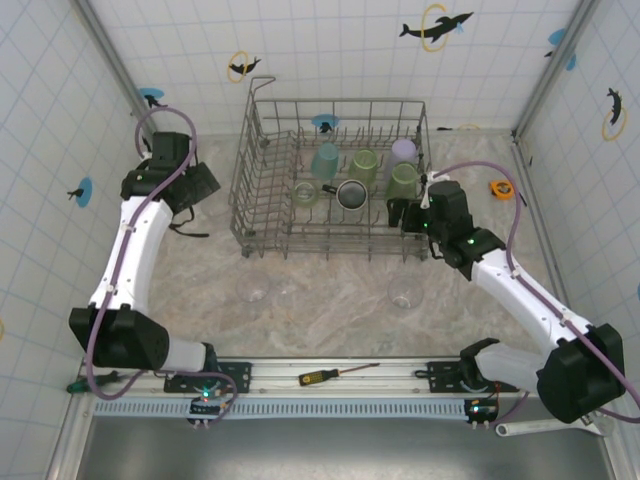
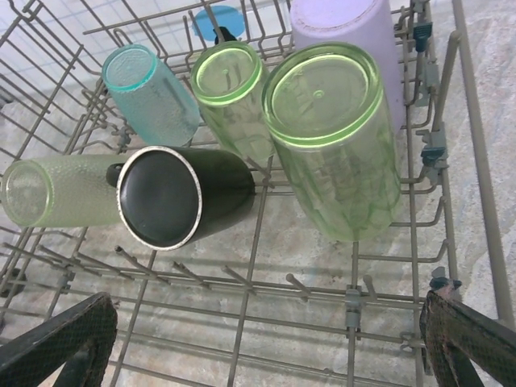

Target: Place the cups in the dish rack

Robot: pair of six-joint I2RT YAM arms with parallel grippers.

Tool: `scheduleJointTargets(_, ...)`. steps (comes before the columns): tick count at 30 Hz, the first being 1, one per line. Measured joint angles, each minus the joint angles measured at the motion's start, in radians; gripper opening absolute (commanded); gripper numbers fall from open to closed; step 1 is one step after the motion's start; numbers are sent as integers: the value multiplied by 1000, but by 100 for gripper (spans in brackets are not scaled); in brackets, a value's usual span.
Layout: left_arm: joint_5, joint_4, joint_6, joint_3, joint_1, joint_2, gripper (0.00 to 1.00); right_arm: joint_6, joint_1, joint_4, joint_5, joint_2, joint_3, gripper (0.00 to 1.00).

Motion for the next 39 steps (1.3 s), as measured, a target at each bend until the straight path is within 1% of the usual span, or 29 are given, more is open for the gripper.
scheduleJointTargets(3, 15, 21, -5, -43, 22, 2, 97, -4, -2, 0, -14, -3, 0, 100)
scheduleJointTargets(11, 26, 102, -11, -135, 37, 18, 96, -5, -8, 0, -28, -32, 0, 100)
scheduleJointTargets(17, 32, 158, -11, -180, 52, 63, 90, -3, -8, 0, -33, -33, 0, 100)
scheduleJointTargets(20, 34, 194, -9, -204, 60, 89, 84, -1, -8, 0, -35, -33, 0, 100)
scheduleJointTargets(24, 49, 235, -8, -231, 68, 119, 81, 8, -8, 0, -35, -33, 0, 100)
scheduleJointTargets(25, 54, 247, -8, -233, 69, 126, 80, 9, -8, -1, -35, -33, 0, 100)
scheduleJointTargets(29, 68, 288, 3, -235, 75, 172, 72, 22, -7, -2, -32, -33, 0, 100)
scheduleJointTargets(32, 82, 307, 11, -235, 82, 219, 70, 31, -4, -1, -24, -33, 0, 100)
scheduleJointTargets(34, 87, 319, 12, -235, 88, 243, 66, 36, 1, -2, -17, -33, 0, 100)
scheduleJointTargets(38, 99, 340, 23, -235, 99, 266, 63, 45, 16, -7, -6, -33, 0, 100)
scheduleJointTargets(39, 104, 347, 26, -235, 100, 270, 60, 48, 21, -10, -1, -33, 0, 100)
